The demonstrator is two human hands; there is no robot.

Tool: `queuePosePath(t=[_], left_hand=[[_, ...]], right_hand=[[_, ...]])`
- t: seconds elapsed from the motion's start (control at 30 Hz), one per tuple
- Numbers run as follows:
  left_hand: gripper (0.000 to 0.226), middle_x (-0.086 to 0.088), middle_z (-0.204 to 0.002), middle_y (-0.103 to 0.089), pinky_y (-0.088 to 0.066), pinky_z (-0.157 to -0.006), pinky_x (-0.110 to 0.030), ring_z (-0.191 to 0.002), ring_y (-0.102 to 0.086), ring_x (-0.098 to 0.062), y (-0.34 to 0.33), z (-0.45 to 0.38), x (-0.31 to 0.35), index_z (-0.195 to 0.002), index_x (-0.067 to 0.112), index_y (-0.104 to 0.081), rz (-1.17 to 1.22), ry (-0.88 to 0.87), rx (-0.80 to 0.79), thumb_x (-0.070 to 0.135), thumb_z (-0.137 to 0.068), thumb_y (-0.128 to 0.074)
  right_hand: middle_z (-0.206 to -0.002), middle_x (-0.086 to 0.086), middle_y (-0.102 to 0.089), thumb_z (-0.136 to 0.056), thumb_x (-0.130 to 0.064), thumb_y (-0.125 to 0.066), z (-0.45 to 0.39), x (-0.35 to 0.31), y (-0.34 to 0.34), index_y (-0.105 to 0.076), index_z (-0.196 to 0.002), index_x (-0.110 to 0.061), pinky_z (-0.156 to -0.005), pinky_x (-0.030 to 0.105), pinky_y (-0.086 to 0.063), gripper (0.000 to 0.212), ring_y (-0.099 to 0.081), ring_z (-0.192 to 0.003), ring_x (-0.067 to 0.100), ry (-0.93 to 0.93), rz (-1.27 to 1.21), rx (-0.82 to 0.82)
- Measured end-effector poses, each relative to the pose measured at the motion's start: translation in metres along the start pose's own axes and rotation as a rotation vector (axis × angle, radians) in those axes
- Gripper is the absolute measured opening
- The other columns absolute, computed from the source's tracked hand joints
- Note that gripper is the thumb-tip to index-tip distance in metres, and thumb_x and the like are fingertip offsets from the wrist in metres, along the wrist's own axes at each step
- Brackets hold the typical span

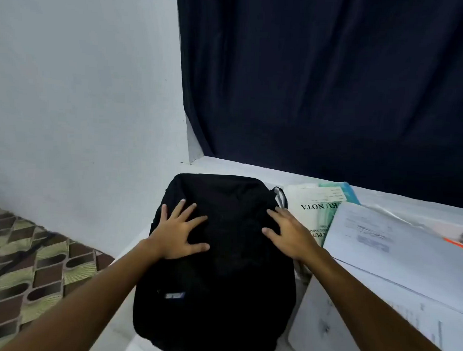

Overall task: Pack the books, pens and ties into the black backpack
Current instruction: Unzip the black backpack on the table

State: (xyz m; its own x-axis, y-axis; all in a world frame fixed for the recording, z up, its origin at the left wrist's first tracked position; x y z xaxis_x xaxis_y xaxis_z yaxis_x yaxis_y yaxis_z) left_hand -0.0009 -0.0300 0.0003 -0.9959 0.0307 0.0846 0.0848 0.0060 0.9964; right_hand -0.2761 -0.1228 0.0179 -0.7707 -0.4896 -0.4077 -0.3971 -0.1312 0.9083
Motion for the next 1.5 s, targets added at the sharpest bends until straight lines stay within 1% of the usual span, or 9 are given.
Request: queuePosePath(t=[0.17, 0.37, 0.63, 0.83, 0.97, 1.07, 1.17, 1.37, 1.5], left_hand=[[0.121, 0.001, -0.163, 0.013, 0.01, -0.116, -0.058, -0.144, 0.029, -0.022, -0.038, 0.003, -0.029, -0.153, 0.042, -0.005, 0.022, 0.028, -0.135, 0.103, -0.049, 0.001], [0.113, -0.003, -0.161, 0.019, 0.013, -0.115, -0.06, -0.142, 0.033, -0.024, -0.054, 0.004, -0.017, -0.153, 0.039, 0.008, 0.032, 0.024, -0.113, 0.097, -0.056, 0.015], [0.115, -0.008, -0.162, 0.017, 0.012, -0.112, -0.064, -0.142, 0.032, -0.027, -0.058, 0.006, -0.006, -0.154, 0.033, 0.007, 0.026, 0.035, -0.094, 0.092, -0.055, 0.02], [0.076, -0.006, -0.164, 0.0, 0.007, -0.118, -0.058, -0.149, 0.017, -0.024, -0.041, 0.009, -0.01, -0.155, 0.033, -0.01, 0.217, -0.015, -0.144, 0.071, -0.091, -0.028], [0.055, -0.002, -0.133, -0.058, -0.032, -0.113, -0.04, -0.134, -0.04, -0.021, -0.014, 0.034, -0.055, -0.134, 0.018, -0.054, 0.543, 0.027, 0.372, 0.051, -0.09, -0.048], [0.043, 0.001, -0.112, -0.066, -0.038, -0.092, -0.023, -0.112, -0.052, -0.015, -0.014, 0.058, -0.094, -0.12, 0.015, -0.063, 0.651, 0.307, 0.566, 0.038, -0.085, -0.056], [0.028, 0.003, -0.101, -0.069, -0.036, -0.082, -0.024, -0.103, -0.057, -0.016, -0.026, 0.072, -0.118, -0.114, 0.016, -0.065, 0.716, 0.473, 0.513, 0.018, -0.087, -0.066], [0.011, 0.008, -0.074, -0.065, -0.045, -0.067, -0.018, -0.068, -0.057, -0.006, -0.035, 0.074, -0.122, -0.094, 0.02, -0.068, 0.921, 0.54, 0.516, 0.014, -0.086, -0.062], [0.022, -0.007, -0.079, -0.063, -0.057, -0.065, -0.041, -0.066, -0.059, -0.021, -0.041, 0.06, -0.112, -0.104, 0.012, -0.062, 1.291, 0.577, 0.325, 0.01, -0.083, -0.064]], right_hand=[[-0.161, 0.008, 0.005, -0.092, -0.066, -0.033, -0.015, 0.002, -0.046, -0.007, -0.154, -0.02, -0.119, 0.042, -0.008, 0.082, 0.005, -0.148, 0.028, -0.018, 0.257, -0.261], [-0.161, -0.001, 0.011, -0.059, -0.091, -0.002, -0.012, 0.025, -0.049, -0.002, -0.154, -0.024, -0.117, 0.036, -0.015, 0.116, 0.003, -0.149, 0.019, -0.066, 0.22, -0.309], [-0.161, -0.004, 0.007, -0.087, -0.069, -0.037, -0.016, 0.029, -0.046, -0.008, -0.154, -0.029, -0.116, 0.035, -0.018, 0.083, -0.001, -0.148, 0.013, -0.105, 0.178, -0.308], [-0.15, 0.009, -0.034, -0.09, -0.053, -0.049, -0.038, -0.007, -0.031, -0.044, -0.138, -0.019, -0.108, 0.046, -0.031, 0.058, -0.025, -0.139, 0.035, -0.258, 0.434, -0.305], [-0.123, 0.005, -0.056, -0.088, -0.03, -0.052, -0.052, -0.095, -0.036, -0.062, -0.114, -0.016, -0.094, 0.037, -0.043, 0.031, -0.048, -0.117, 0.028, 0.058, 0.428, 0.018], [-0.112, 0.001, -0.063, -0.087, -0.023, -0.057, -0.057, -0.169, -0.06, -0.067, -0.11, -0.019, -0.09, 0.034, -0.048, 0.025, -0.059, -0.106, 0.024, 0.272, -0.009, -0.076], [-0.112, 0.002, -0.064, -0.09, -0.025, -0.057, -0.073, -0.217, -0.092, -0.065, -0.112, -0.018, -0.087, 0.035, -0.049, 0.025, -0.061, -0.103, 0.025, 0.337, -0.012, -0.211], [-0.131, 0.008, -0.051, -0.088, -0.048, -0.059, -0.106, -0.231, -0.136, -0.055, -0.13, -0.022, -0.091, 0.037, -0.043, 0.05, -0.055, -0.114, 0.031, 0.196, 0.206, -0.254], [-0.115, 0.001, -0.064, -0.086, -0.032, -0.063, -0.113, -0.228, -0.147, -0.069, -0.104, -0.028, -0.082, 0.03, -0.047, 0.02, -0.062, -0.104, 0.026, 0.135, 0.072, -0.263]])
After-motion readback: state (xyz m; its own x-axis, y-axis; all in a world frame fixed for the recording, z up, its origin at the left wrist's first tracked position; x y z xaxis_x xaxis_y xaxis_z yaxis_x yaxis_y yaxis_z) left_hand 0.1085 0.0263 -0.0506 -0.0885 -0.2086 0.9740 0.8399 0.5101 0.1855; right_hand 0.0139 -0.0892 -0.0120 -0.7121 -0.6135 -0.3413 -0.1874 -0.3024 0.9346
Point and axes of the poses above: each hand's wrist, its own z-axis away from the middle knuckle, its own y-axis out of the back of the hand, x = y × z, the point moved 3 cm from there along -z, towards the middle knuckle
